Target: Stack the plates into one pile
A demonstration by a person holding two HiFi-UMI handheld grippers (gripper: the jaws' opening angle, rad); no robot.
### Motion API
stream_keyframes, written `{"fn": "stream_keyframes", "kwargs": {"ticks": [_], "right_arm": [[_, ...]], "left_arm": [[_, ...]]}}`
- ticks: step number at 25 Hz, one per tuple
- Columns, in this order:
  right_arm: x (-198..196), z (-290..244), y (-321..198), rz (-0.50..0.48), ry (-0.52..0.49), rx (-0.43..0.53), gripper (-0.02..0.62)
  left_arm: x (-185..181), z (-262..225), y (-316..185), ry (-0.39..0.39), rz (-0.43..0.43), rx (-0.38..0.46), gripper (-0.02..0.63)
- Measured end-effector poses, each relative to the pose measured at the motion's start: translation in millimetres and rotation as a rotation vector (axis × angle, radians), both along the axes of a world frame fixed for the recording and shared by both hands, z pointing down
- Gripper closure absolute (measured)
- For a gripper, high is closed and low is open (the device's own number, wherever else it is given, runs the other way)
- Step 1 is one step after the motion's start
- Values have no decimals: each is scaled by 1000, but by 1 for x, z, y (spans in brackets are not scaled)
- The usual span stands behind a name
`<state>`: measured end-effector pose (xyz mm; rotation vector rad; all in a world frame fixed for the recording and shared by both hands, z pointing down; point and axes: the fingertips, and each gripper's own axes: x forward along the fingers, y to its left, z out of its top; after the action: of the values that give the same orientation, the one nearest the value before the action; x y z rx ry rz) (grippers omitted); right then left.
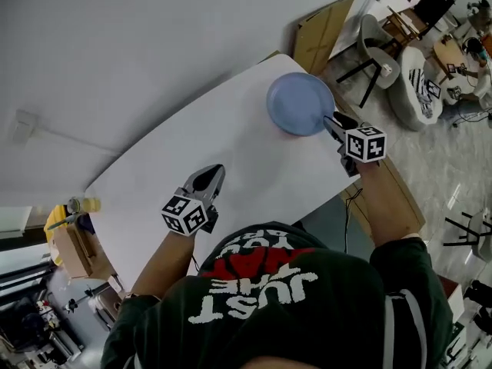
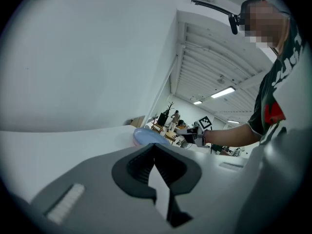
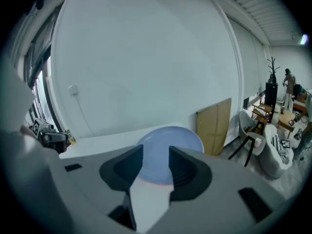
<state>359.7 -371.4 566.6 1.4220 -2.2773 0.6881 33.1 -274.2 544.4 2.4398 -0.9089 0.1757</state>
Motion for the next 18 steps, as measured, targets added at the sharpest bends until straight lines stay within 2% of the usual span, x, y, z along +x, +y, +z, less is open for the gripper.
{"fn": "stream_keyframes", "kwargs": {"ticks": [3, 6, 12, 15, 18], "right_arm": [[-5, -9, 34, -7, 12, -1, 461], [15, -23, 46, -13, 12, 32, 499], [86, -37, 3, -152, -16, 102, 523], [97, -53, -28, -261, -72, 113, 531], [96, -65, -37, -368, -99, 102, 546]], "left_arm": [[4, -7, 12, 19, 38, 12, 598], [24, -8, 15, 3, 45, 16, 597], [106, 4, -6, 10, -100, -14, 597], [146, 1, -22, 27, -210, -25, 597], [186, -18, -30, 22, -264, -5, 597]]}}
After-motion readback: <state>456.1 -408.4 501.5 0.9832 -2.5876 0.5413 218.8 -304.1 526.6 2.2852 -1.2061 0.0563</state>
